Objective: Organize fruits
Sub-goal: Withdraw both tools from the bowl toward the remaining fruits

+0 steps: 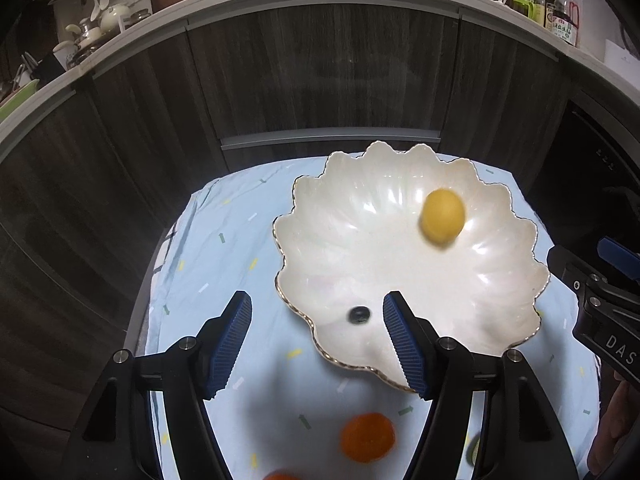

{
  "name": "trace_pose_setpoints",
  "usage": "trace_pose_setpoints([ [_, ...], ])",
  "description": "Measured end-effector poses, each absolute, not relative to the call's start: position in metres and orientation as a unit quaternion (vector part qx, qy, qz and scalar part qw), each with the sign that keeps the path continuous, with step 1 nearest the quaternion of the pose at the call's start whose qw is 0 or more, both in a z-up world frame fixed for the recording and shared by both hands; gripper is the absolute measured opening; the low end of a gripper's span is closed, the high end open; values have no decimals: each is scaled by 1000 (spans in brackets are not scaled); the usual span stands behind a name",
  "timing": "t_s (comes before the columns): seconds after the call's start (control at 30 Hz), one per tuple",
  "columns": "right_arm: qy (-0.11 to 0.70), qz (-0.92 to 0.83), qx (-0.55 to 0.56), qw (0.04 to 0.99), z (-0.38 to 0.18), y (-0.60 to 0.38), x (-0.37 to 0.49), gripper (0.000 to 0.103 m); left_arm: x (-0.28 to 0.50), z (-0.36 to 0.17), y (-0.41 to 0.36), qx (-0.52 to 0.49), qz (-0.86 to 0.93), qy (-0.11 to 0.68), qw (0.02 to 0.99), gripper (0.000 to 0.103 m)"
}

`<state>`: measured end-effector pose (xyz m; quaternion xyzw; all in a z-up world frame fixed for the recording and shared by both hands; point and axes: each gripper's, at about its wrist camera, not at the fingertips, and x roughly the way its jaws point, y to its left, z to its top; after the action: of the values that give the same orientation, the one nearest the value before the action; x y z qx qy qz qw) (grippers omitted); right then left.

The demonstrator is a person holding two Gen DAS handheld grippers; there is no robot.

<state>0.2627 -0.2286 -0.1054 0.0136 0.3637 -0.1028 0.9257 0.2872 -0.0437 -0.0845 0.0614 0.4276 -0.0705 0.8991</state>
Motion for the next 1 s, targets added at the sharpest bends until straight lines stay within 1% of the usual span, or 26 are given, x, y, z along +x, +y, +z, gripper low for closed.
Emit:
trace_pose_setpoints([
  [0.43, 358, -101, 14, 928, -100, -225, 240, 81, 259, -76, -39, 63, -71, 425, 900, 67],
  [1.0, 363, -90, 6, 927, -108, -210, 209, 81, 225, -87, -27, 66, -78, 433, 896, 67],
])
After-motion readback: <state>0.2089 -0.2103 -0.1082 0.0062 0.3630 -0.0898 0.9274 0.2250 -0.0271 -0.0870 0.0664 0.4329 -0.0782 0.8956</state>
